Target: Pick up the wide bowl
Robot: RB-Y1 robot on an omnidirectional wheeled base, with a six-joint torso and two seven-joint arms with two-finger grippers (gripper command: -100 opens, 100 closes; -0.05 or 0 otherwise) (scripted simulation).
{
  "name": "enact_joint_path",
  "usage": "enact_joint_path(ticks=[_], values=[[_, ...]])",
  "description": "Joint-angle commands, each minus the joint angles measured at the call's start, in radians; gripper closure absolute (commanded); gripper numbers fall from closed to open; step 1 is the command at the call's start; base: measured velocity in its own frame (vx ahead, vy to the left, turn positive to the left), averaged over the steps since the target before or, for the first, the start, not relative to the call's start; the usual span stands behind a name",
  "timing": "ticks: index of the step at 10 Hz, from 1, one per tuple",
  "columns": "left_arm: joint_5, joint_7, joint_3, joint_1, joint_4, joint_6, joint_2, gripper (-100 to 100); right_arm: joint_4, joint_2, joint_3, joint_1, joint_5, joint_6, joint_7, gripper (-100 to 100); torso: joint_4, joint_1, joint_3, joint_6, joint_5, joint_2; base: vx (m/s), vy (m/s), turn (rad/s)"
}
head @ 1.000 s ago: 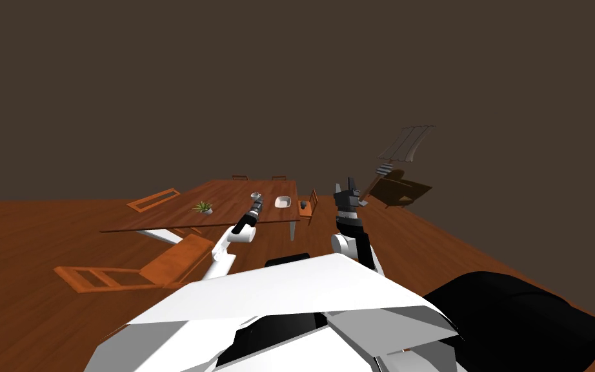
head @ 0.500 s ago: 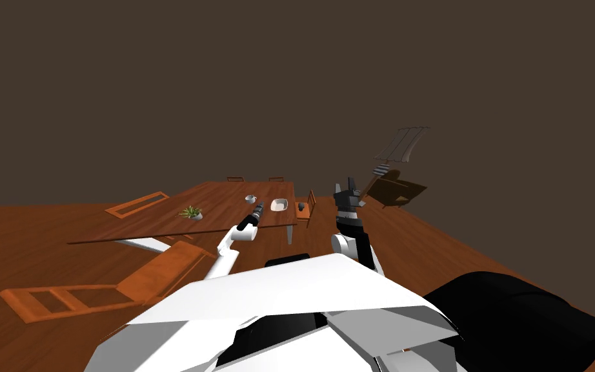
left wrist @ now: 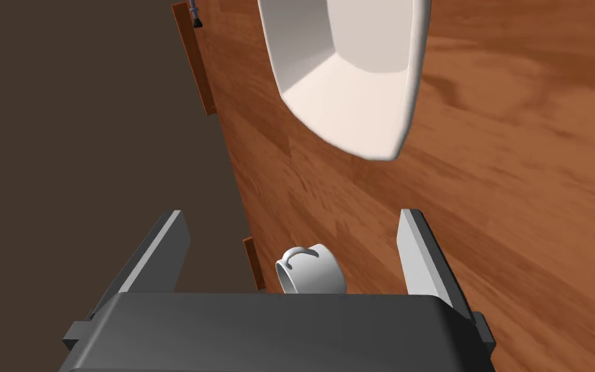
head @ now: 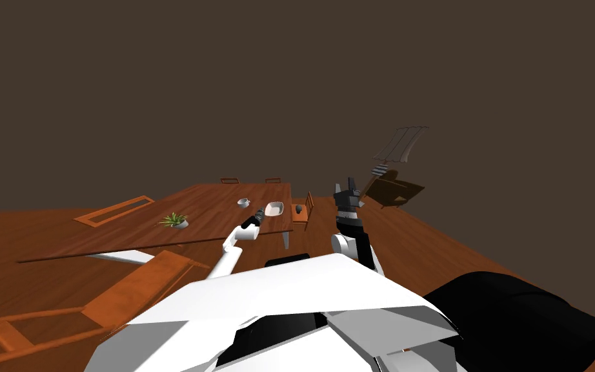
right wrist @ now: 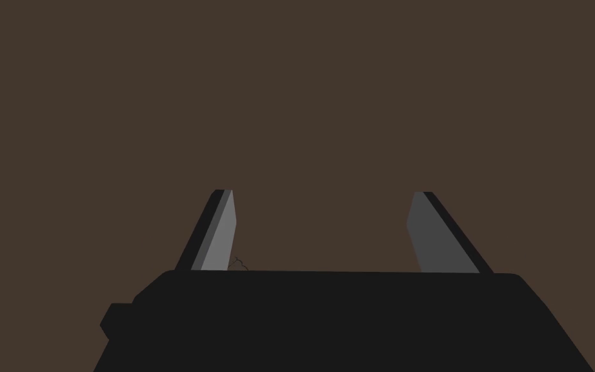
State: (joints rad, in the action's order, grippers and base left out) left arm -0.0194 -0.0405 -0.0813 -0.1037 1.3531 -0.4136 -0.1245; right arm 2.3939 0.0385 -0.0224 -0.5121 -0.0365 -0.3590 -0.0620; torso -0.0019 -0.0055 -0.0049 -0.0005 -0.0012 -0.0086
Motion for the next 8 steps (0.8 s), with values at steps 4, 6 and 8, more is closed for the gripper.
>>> enact_joint_path(ticks=[4, 6, 8], values=[[-0.005, -0.038, 0.008, -0.013, -0.084, -0.089, 0.030, -100, 0.000, 0.000, 0.000, 0.000, 0.000, 0.000, 0.000, 0, 0.000, 0.001, 0.001, 0.000, 0.000, 0.001, 0.102, -0.061, -0.028], [-0.009, -0.048, 0.009, -0.013, -0.112, -0.111, 0.041, -100, 0.000, 0.000, 0.000, 0.000, 0.000, 0.000, 0.000, 0, 0.000, 0.002, 0.001, 0.000, 0.000, 0.002, 0.079, -0.049, -0.017], [-0.008, -0.049, 0.009, -0.011, -0.120, -0.117, 0.045, -100, 0.000, 0.000, 0.000, 0.000, 0.000, 0.000, 0.000, 0, 0.001, 0.002, 0.003, 0.000, 0.001, 0.005, 0.029, -0.027, -0.007]])
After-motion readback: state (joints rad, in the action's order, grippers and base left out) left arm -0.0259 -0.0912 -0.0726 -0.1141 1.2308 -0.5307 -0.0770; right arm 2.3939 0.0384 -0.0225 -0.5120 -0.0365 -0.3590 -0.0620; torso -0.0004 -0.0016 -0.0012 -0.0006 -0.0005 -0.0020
